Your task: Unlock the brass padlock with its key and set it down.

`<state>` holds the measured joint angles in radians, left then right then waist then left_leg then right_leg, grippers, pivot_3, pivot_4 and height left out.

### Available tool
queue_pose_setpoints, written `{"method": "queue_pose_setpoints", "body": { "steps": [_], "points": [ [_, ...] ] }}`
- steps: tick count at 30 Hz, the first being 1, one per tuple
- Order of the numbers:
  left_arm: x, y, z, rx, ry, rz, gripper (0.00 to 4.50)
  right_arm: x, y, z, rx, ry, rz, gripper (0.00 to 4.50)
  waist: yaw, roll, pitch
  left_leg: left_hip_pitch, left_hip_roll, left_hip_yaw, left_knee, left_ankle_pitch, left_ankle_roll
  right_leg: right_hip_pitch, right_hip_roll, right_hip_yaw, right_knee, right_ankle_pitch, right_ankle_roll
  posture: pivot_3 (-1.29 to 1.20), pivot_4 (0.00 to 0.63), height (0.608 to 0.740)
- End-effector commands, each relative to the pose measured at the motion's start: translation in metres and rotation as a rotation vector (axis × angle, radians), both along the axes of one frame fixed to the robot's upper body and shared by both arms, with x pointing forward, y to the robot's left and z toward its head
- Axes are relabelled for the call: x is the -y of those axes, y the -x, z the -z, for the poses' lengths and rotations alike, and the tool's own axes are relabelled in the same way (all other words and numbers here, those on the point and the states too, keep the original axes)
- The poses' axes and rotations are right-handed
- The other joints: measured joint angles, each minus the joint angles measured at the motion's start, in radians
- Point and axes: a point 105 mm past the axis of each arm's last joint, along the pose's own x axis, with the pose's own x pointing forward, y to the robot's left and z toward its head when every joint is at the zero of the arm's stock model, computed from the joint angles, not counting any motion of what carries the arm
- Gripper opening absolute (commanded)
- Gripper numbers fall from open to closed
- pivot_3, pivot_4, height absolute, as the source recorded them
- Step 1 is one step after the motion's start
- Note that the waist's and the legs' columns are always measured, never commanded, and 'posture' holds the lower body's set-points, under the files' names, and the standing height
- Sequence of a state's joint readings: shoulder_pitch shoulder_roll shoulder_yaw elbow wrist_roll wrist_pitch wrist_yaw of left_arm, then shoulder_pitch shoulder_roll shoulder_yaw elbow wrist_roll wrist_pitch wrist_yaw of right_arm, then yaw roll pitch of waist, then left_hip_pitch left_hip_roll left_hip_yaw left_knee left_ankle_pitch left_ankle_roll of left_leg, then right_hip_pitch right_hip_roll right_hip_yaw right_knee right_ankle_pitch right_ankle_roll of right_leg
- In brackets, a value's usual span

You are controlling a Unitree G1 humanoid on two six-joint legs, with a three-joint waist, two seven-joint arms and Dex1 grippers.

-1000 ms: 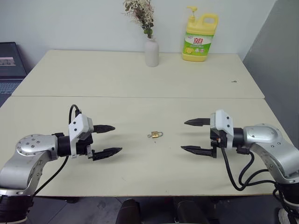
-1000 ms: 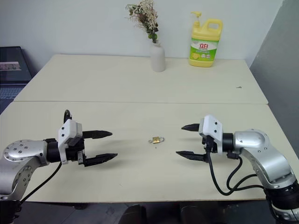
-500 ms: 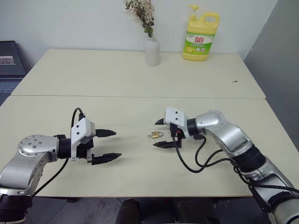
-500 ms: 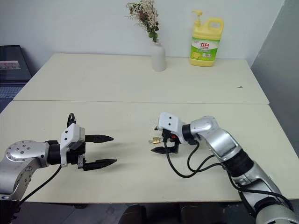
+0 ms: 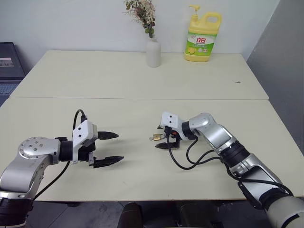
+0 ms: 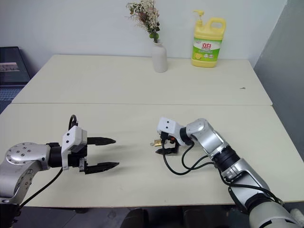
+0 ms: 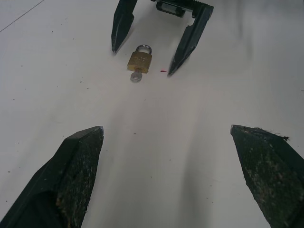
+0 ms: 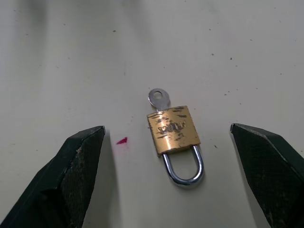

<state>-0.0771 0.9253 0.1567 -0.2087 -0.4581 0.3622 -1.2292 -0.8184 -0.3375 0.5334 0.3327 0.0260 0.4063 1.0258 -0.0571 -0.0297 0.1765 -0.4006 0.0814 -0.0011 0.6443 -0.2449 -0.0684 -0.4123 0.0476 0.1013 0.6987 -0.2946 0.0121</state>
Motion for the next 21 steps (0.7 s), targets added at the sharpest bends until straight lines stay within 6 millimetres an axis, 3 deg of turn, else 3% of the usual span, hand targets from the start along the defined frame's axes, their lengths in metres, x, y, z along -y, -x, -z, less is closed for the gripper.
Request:
{"method": "queue_pose_setpoints", "body": {
  "steps": [1, 4, 12, 21],
  "points": [
    [0.003, -0.001, -0.008, 0.044, -0.018, 0.024, 4.5, -0.005, -0.005, -0.008, 0.038, -0.009, -0.016, 4.45, 0.0, 0.0, 0.0, 0.0, 0.0, 0.0, 0.0, 0.0, 0.0, 0.0, 0.0, 0.0, 0.0, 0.0, 0.0, 0.0, 0.15, 0.74],
    [0.004, -0.001, -0.007, 0.042, -0.02, 0.026, 4.5, -0.005, -0.008, -0.003, 0.042, 0.002, -0.012, 3.83, 0.0, 0.0, 0.0, 0.0, 0.0, 0.0, 0.0, 0.0, 0.0, 0.0, 0.0, 0.0, 0.0, 0.0, 0.0, 0.0, 0.15, 0.74],
    [0.004, -0.002, -0.007, 0.042, -0.026, 0.032, 4.5, 0.001, -0.009, 0.007, 0.069, 0.062, -0.036, 1.01, 0.0, 0.0, 0.0, 0.001, 0.0, 0.0, 0.0, 0.0, 0.0, 0.001, 0.0, 0.0, 0.001, 0.0, 0.0, 0.0, 0.15, 0.74],
    [0.004, -0.004, -0.006, 0.034, -0.004, 0.017, 4.5, 0.002, -0.005, -0.002, 0.1, 0.046, -0.064, 0.91, 0.003, 0.0, 0.0, 0.001, 0.0, 0.0, 0.0, 0.0, 0.0, 0.001, 0.0, 0.0, 0.001, 0.0, 0.0, 0.0, 0.15, 0.74]
  ]
}}
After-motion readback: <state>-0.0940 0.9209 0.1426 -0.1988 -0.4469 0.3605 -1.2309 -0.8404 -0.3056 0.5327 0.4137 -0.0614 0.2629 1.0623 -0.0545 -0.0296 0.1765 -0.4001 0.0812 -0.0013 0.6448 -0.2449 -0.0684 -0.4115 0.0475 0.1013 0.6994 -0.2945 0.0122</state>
